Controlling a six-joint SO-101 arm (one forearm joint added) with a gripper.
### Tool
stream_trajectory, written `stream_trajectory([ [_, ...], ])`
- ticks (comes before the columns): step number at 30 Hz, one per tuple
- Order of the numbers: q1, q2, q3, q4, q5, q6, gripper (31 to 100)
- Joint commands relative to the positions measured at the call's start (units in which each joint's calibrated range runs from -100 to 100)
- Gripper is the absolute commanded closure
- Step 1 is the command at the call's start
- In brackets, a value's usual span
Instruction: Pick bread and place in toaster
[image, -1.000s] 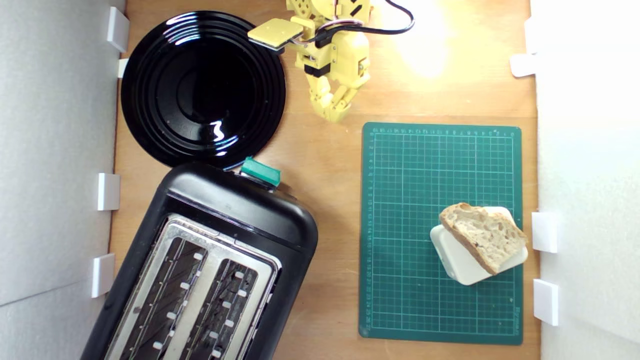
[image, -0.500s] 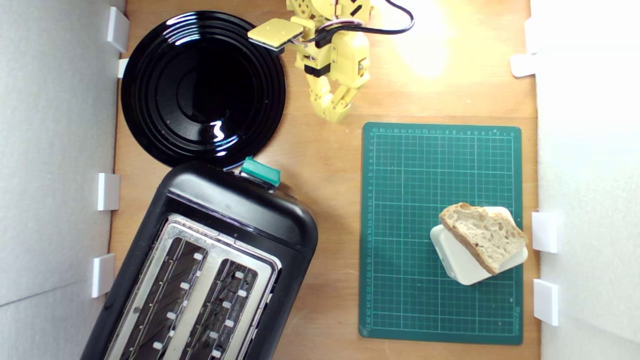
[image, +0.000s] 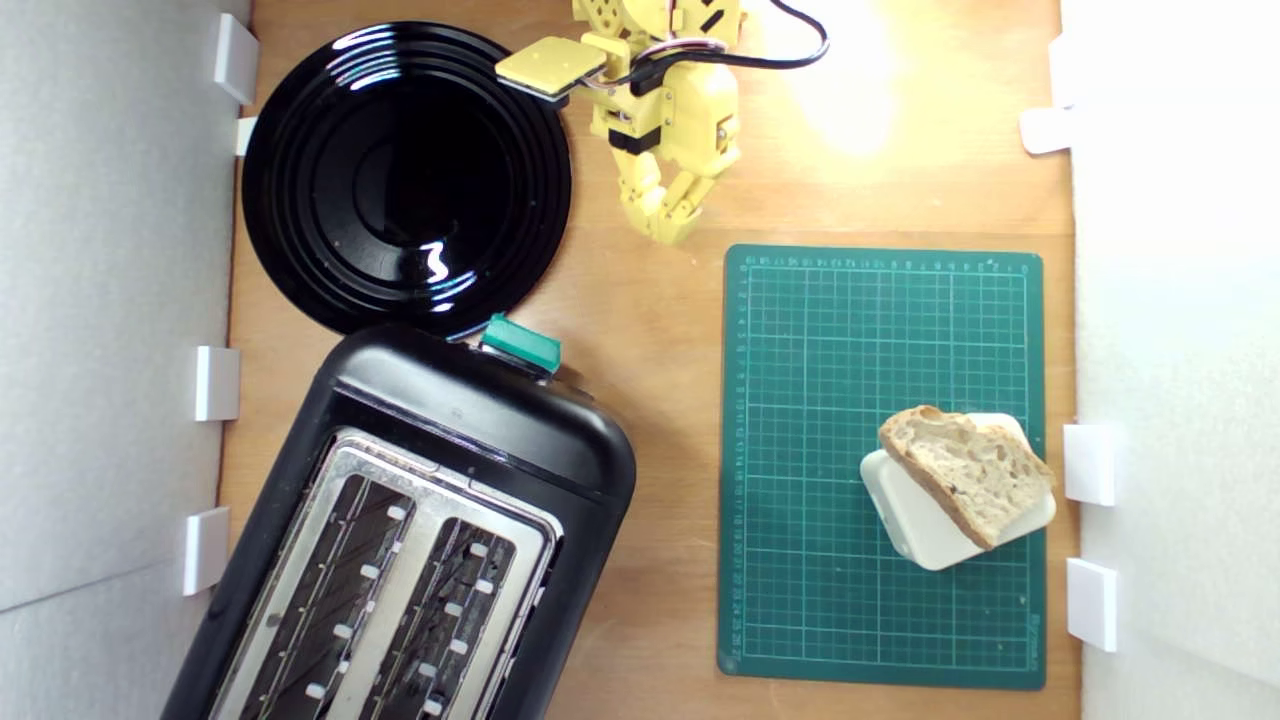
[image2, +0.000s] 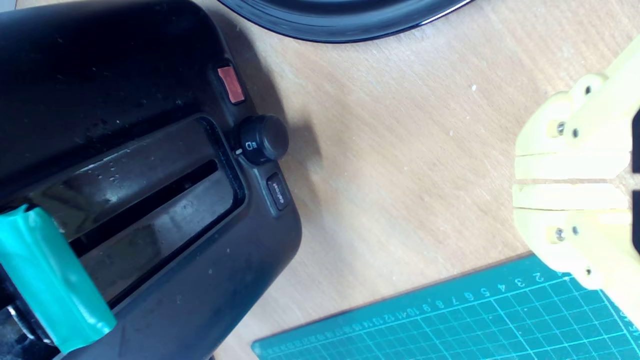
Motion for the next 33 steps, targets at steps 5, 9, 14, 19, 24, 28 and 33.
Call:
stream_trajectory([
  [5, 0.6, -0.7, -0.3, 0.7, 0.5, -0.1, 99.0],
  [9, 1.1, -0.5, -0.3, 0.4, 0.6, -0.1, 99.1],
  [14, 3.4, 0.1, -0.4, 0.3, 0.5, 0.2, 99.0],
  [19, 3.1, 0.3, -0.9, 0.5, 0.2, 0.2, 98.4],
  [24, 2.9, 4.7, -1.5, 0.3, -4.8, -0.1, 98.4],
  [28, 2.8, 11.9, -1.7, 0.3, -13.4, -0.2, 98.4],
  [33, 2.7, 15.9, -1.7, 0.3, -19.8, -0.2, 98.7],
])
